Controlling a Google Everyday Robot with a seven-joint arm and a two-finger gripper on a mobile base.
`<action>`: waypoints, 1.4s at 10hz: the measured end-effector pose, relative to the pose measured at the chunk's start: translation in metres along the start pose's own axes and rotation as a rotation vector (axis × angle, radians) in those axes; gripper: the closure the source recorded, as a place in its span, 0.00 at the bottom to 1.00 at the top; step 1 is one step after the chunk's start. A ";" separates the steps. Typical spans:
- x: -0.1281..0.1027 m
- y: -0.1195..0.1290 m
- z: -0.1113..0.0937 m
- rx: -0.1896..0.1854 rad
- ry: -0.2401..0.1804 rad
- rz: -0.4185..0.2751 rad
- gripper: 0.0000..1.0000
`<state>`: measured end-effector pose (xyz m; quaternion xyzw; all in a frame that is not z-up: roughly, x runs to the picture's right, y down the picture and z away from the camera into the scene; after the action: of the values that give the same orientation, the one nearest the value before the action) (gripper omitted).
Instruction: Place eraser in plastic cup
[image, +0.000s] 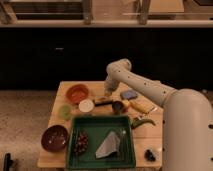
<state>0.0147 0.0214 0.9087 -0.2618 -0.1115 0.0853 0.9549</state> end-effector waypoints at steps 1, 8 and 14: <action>-0.001 0.001 0.002 -0.013 -0.002 -0.038 0.25; -0.013 0.007 0.034 -0.075 0.026 -0.112 0.20; -0.015 0.011 0.063 -0.116 0.063 -0.126 0.20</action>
<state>-0.0173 0.0574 0.9538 -0.3117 -0.1023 0.0099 0.9446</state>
